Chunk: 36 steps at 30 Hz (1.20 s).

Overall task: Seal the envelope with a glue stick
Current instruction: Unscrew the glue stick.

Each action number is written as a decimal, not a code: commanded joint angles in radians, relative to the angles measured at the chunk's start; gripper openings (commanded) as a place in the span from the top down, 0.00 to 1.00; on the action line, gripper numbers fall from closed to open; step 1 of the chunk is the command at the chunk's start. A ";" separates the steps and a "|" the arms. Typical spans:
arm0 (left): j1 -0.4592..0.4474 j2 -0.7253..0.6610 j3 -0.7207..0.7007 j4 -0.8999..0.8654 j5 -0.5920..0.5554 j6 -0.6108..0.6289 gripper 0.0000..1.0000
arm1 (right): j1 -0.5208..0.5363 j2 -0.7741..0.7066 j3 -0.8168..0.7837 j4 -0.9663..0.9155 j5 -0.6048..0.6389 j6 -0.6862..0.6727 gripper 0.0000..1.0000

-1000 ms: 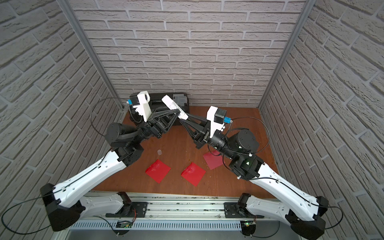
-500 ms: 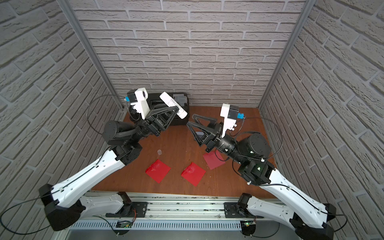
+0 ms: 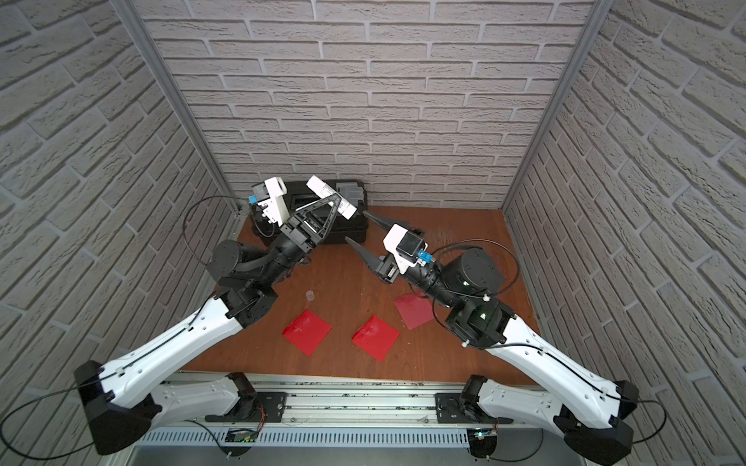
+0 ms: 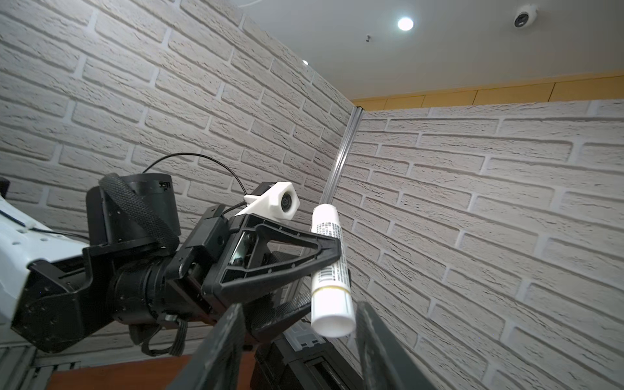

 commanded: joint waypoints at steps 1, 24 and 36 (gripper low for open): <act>0.004 -0.027 -0.019 0.020 -0.057 -0.041 1.00 | 0.000 0.013 0.049 0.027 0.061 -0.140 0.44; 0.009 -0.037 -0.045 0.012 -0.077 -0.073 1.00 | 0.001 0.186 0.158 -0.006 0.122 -0.254 0.50; 0.009 -0.049 -0.056 0.014 -0.078 -0.079 1.00 | 0.002 0.230 0.182 0.010 0.176 -0.297 0.65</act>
